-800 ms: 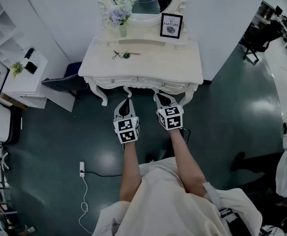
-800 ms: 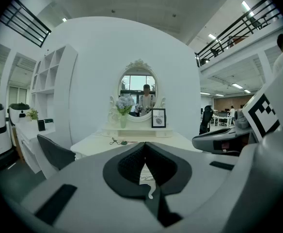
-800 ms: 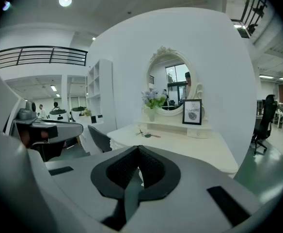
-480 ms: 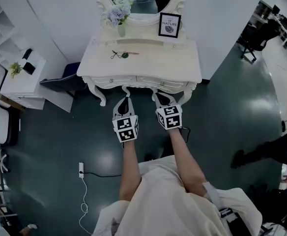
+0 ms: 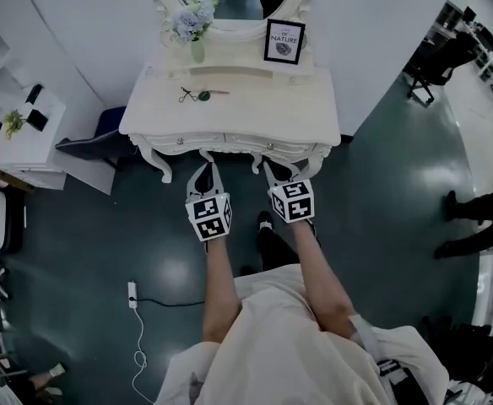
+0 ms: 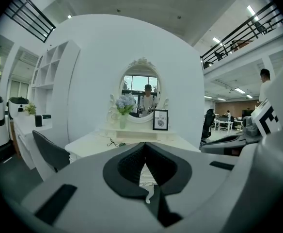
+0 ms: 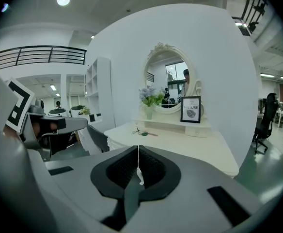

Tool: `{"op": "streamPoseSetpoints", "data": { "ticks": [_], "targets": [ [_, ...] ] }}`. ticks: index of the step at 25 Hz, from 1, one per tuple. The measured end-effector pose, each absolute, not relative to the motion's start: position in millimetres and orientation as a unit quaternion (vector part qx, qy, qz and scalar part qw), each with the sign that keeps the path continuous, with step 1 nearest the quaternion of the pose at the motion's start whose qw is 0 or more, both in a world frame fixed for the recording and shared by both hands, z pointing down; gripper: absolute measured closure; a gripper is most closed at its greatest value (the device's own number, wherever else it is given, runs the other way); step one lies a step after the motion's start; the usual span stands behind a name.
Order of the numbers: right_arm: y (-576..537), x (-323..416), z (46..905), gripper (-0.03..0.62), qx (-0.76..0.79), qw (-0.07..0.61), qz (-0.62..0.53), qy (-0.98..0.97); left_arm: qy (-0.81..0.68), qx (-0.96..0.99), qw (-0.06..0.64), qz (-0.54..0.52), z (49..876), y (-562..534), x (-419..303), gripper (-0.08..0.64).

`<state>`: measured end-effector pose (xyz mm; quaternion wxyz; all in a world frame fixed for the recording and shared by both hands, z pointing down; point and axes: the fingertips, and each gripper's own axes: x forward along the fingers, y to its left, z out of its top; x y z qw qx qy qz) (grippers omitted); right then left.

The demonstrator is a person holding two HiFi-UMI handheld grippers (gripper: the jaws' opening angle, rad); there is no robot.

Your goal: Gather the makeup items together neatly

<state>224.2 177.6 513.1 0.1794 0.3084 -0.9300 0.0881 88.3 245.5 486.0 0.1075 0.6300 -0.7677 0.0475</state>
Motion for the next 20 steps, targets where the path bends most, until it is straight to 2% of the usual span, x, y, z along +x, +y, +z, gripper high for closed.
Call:
{"op": "streamPoseSetpoints", "data": {
  "ticks": [9,20],
  "targets": [
    [130,171,528,0.551,0.256,0.191,0.086,-0.944,-0.768,0.628,0.106,0.068,500,186,65,0.546],
    [52,113,564,0.552,0.199,0.232,0.077,-0.949,-0.771,0.617,0.142,0.072,541,102,20,0.546]
  ]
}}
